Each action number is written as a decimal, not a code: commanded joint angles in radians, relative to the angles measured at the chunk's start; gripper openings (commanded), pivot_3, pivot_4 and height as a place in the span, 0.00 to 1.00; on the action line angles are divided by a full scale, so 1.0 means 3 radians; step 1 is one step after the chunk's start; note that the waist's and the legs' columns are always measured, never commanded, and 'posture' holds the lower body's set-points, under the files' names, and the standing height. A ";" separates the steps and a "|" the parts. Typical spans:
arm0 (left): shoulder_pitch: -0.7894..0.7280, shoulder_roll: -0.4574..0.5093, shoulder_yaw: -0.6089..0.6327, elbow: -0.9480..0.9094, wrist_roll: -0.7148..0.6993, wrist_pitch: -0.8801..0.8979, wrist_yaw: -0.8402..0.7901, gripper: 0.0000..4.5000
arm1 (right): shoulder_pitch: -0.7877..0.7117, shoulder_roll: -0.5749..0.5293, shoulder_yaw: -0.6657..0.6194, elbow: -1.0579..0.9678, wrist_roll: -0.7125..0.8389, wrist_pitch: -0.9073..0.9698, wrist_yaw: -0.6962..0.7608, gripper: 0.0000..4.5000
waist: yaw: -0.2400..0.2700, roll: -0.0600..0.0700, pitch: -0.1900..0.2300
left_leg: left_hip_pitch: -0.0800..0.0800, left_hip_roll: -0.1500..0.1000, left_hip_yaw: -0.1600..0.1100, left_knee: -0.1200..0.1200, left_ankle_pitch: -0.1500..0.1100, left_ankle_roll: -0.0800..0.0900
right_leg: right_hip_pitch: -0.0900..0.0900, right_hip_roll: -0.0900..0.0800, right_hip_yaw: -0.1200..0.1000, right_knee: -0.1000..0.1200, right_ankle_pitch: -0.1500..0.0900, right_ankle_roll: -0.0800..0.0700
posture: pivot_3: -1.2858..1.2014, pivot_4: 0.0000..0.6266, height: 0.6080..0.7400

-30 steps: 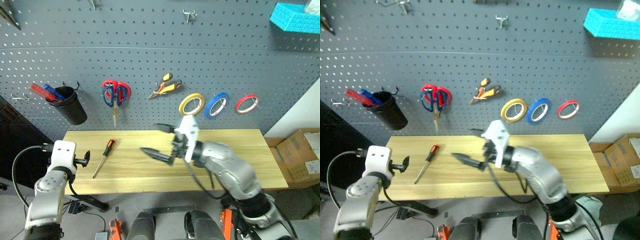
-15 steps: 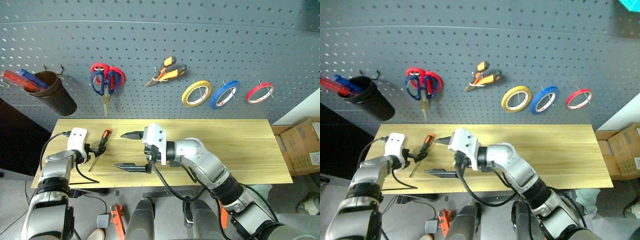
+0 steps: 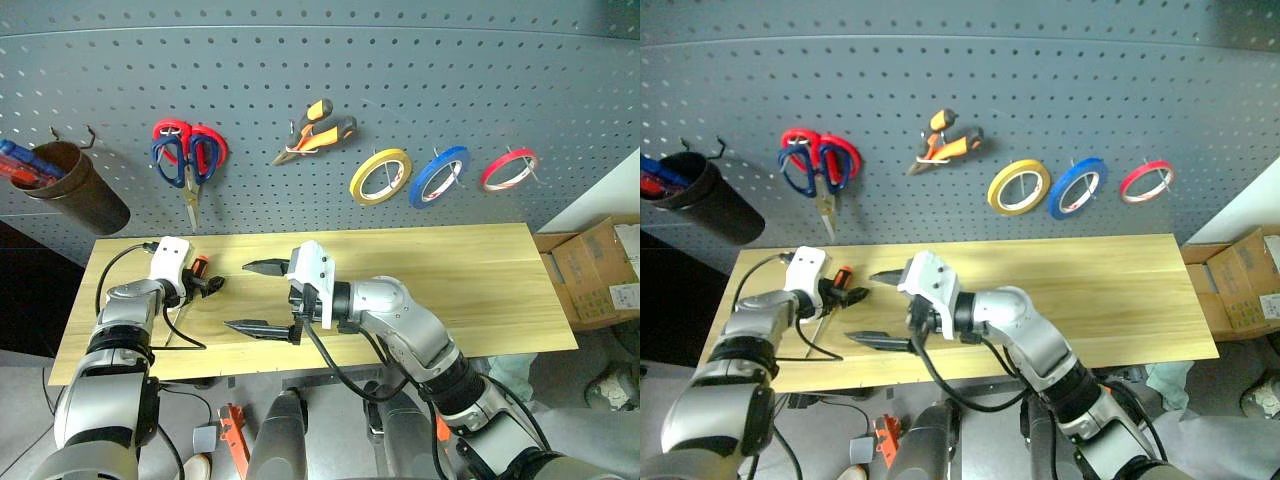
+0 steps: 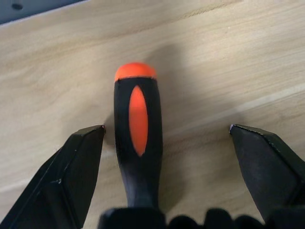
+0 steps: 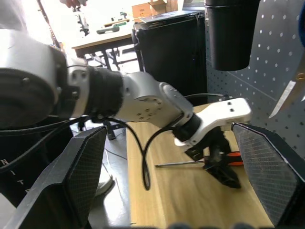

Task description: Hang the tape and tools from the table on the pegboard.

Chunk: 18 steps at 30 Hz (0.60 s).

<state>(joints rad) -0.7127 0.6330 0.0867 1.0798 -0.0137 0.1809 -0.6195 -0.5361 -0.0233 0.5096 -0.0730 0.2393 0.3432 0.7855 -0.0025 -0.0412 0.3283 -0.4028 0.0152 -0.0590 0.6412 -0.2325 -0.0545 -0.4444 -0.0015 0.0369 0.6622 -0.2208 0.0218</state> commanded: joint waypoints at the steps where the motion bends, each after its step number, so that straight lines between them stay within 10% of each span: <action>1: -0.0005 0.0023 -0.0008 0.0084 0.0040 -0.0068 0.0034 0.81 | -0.0005 0.0034 -0.0011 -0.0146 0.0029 0.0002 0.0010 1.00 | 0.0000 0.0001 0.0003 | 0.0000 0.0000 0.0001 0.0001 0.0000 0.0000 | 0.0000 0.0000 0.0000 0.0000 0.0000 0.0000 | 0.56 0.60 1.00; 9: 0.0019 0.0047 0.0027 0.0028 0.0007 -0.0056 0.0061 0.22 | -0.0063 0.0049 -0.0083 -0.0039 0.0010 -0.0054 0.0011 1.00 | 0.0000 0.0002 0.0004 | 0.0000 0.0001 0.0001 0.0000 0.0000 0.0000 | -0.0001 0.0000 0.0000 -0.0001 -0.0002 0.0003 | 0.56 0.57 1.00; 15: 0.0257 0.0077 0.0079 -0.0475 -0.0091 0.0139 0.0046 0.22 | -0.0106 0.0055 -0.0212 -0.0035 0.0056 -0.0056 -0.0025 1.00 | 0.0001 -0.0001 0.0002 | -0.0001 0.0001 0.0000 0.0000 0.0000 -0.0001 | -0.0001 -0.0001 0.0000 -0.0002 -0.0002 0.0003 | 0.57 0.51 1.00; 18: 0.0960 0.0076 0.0224 -0.1983 -0.0351 0.0544 -0.0039 0.22 | 0.0008 -0.0058 -0.0446 -0.0389 0.0279 0.0210 -0.0076 1.00 | -0.0001 -0.0007 -0.0004 | -0.0006 0.0029 -0.0001 -0.0002 -0.0004 -0.0009 | -0.0005 -0.0017 0.0002 -0.0002 0.0004 -0.0005 | 0.58 0.44 1.00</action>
<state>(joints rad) -0.4659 0.6412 0.1205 0.6585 -0.0774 0.2929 -0.6224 -0.5465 -0.0394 0.4147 -0.1062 0.2767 0.3796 0.7725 -0.0028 -0.0432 0.3271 -0.4052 0.0252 -0.0597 0.6410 -0.2357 -0.0609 -0.4464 -0.0068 0.0373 0.6612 -0.2183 0.0179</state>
